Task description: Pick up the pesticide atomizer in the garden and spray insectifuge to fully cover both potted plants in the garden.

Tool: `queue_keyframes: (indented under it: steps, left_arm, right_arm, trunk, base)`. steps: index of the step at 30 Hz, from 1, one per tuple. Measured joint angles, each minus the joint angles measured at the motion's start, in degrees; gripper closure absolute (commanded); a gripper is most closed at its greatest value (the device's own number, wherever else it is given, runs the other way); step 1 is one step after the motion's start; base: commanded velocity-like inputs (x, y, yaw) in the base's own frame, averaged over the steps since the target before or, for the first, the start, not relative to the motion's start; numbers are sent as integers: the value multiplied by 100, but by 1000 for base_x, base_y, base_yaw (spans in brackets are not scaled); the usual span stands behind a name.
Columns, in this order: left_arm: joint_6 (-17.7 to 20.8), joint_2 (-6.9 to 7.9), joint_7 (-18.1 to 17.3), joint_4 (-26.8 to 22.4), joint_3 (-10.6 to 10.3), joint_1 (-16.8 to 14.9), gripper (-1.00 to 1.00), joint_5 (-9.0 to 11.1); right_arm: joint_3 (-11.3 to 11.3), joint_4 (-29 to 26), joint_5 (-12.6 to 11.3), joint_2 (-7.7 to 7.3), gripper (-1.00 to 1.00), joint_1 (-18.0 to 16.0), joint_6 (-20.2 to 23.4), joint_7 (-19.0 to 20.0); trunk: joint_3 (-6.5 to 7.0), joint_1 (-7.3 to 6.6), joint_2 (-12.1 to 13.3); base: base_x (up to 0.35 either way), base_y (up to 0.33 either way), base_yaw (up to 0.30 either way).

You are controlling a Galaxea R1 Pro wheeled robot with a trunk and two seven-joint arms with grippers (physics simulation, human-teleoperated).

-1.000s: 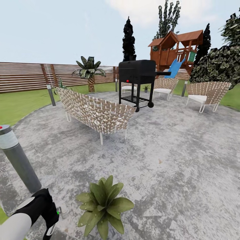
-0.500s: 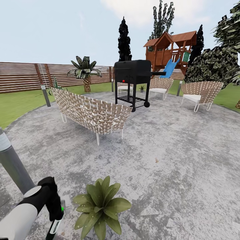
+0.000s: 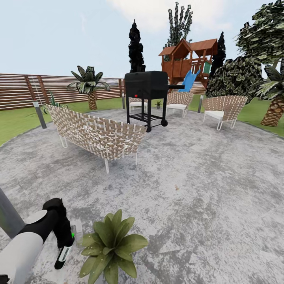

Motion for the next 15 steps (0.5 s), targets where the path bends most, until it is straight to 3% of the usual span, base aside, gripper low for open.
queue_keyframes:
  steps: [2,5,6,10,15]
  left_arm:
    - [0,40,-64,-15,-1,-51,100,-38]
    - [4,63,-106,-18,34,-81,100,-496]
    - [4,66,-108,-17,43,-71,100,-555]
    - [-2,119,-110,-10,69,-31,100,-645]
    - [-11,389,-88,52,82,-2,100,-644]
  right_arm:
    - [0,-1,0,0,-100,0,0,0]
    - [0,-8,0,-1,-100,0,-1,0]
    - [0,-8,0,0,-100,0,0,0]
    - [0,-8,0,-1,-100,0,-2,0]
    - [1,-8,0,0,-100,0,-3,0]
  trunk:
    - [0,0,0]
    - [-1,0,0]
    - [-1,0,0]
    - [-1,0,0]
    - [-1,0,0]
  base:
    - [0,0,-4]
    - [0,0,0]
    - [0,0,0]
    - [0,0,0]
    - [0,0,15]
